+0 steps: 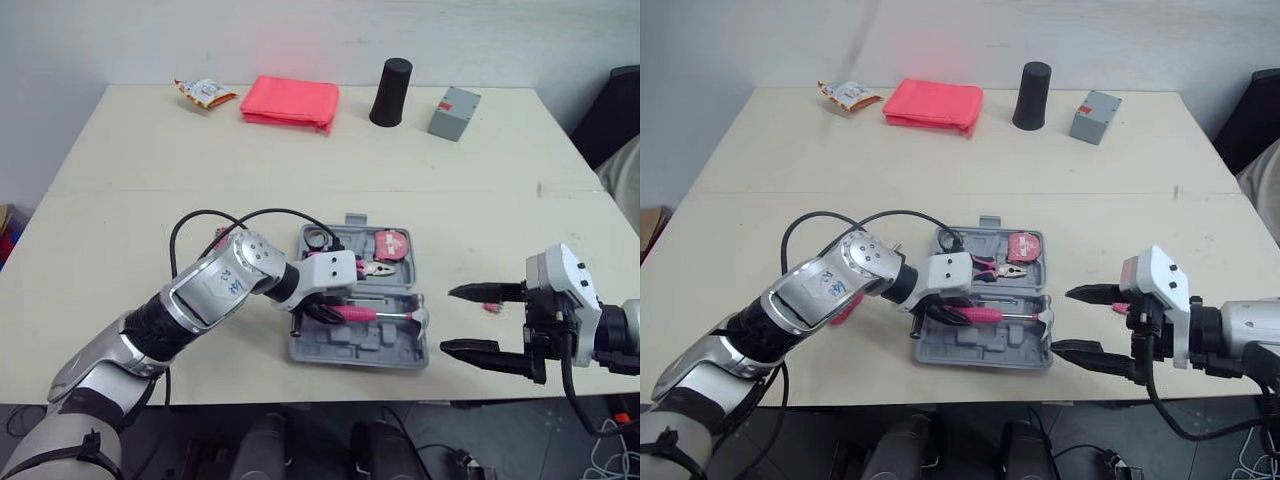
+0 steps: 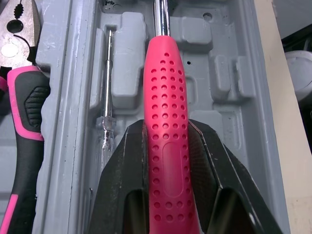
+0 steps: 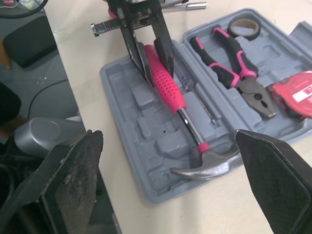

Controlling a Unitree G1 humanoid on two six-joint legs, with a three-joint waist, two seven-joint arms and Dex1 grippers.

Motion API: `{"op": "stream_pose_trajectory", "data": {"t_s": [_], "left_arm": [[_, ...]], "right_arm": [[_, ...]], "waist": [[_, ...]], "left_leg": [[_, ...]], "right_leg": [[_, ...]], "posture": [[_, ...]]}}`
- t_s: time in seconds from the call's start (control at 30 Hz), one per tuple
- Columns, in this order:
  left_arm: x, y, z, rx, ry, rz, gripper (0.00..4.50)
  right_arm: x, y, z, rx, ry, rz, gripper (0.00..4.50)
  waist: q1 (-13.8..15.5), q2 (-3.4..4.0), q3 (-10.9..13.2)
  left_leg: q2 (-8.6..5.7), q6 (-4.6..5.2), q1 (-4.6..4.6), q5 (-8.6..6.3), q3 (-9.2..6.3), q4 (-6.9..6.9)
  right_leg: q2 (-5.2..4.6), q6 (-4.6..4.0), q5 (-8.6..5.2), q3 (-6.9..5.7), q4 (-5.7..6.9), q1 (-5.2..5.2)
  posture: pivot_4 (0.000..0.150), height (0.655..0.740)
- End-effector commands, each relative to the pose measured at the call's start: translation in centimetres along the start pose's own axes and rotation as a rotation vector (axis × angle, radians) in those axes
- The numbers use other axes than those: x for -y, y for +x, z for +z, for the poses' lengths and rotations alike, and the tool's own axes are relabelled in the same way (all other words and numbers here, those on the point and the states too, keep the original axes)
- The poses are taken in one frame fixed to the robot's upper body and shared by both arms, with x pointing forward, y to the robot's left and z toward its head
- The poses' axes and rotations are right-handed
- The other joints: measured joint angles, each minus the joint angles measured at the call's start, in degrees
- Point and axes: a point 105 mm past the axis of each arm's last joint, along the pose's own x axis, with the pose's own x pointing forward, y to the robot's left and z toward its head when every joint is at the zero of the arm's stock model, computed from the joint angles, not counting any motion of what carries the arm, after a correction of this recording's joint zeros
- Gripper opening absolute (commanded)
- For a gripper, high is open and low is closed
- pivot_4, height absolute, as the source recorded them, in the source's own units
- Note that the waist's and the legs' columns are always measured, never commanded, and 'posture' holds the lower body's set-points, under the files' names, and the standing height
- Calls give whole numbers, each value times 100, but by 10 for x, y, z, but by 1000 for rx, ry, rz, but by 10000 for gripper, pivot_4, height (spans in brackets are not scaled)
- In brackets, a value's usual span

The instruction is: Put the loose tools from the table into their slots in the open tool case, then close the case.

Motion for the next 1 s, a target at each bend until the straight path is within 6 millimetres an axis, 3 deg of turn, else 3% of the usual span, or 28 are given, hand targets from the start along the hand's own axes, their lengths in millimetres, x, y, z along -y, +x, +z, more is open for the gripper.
{"op": "stream_pose_trajectory", "data": {"t_s": [0.03, 0.23, 0.37, 0.47, 0.53, 0.57, 0.63, 0.73, 0.87, 1.0], "left_arm": [[-4, -8, -2, -24, 35, 10, 4879], [-5, -18, -5, -6, 23, -3, 4879], [-8, -6, -4, 19, 16, 11, 4879], [-10, -6, -4, 25, 2, 21, 19016], [-9, -16, 1, 48, 7, 14, 28928], [-6, -24, 5, 72, 14, -5, 30682], [-3, -33, 9, 110, 30, -29, 40144], [-4, -33, 11, 222, 34, -26, 40144], [4, -14, 9, 396, -54, -62, 28441], [0, 3, 5, 451, -111, -31, 13557]], "right_arm": [[-1, 1, 7, 23, -27, -1, 45000], [3, 5, 7, 33, -32, -9, 45000], [5, 8, 8, 39, -41, -8, 45000], [6, 8, 8, 34, -54, -6, 45000], [7, 7, 8, 33, -58, -8, 45000], [7, 7, 8, 33, -60, -8, 45000], [7, 7, 8, 32, -62, -8, 45000], [6, 7, 6, 31, -63, -6, 45000], [4, 11, 4, 43, -54, 2, 45000], [3, 14, 3, 51, -47, 5, 45000]], "waist": [[0, 0, 0], [-2, 0, 0], [-1, 0, 0], [0, 0, 0], [-2, 0, 0], [-4, 0, 0], [-5, 1, 0], [-7, 3, -2], [1, 7, -4], [8, 6, -4]], "left_leg": [[0, 0, 0, 0, 0, 0], [-1, 0, -1, 1, 0, 2], [-1, 1, -1, 0, 0, 8], [3, 8, -13, -4, -5, 39], [3, 10, -19, -5, -9, 48], [3, 11, -19, -6, -9, 48], [3, 11, -20, -6, -9, 48], [4, 10, -20, -6, -9, 48], [2, 13, -19, -7, -11, 55], [-1, 16, -25, -9, -16, 64]], "right_leg": [[0, 0, 0, 0, 0, 0], [0, 0, 0, -2, 2, 0], [0, 0, 0, -2, 5, 1], [2, 0, 0, -5, 10, 2], [2, 0, 0, -6, 11, 2], [1, 0, 0, -7, 10, 2], [1, 0, 0, -7, 11, 1], [1, 0, 0, -8, 11, 2], [-2, 3, 1, -8, 10, 8], [-4, 9, 5, -10, 11, 9]], "posture": [[1500, 7355], [1500, 7355], [1500, 7355], [1500, 7355], [1500, 7355], [1500, 7355], [1500, 7355], [1500, 7355], [1500, 7355], [1500, 7355]]}}
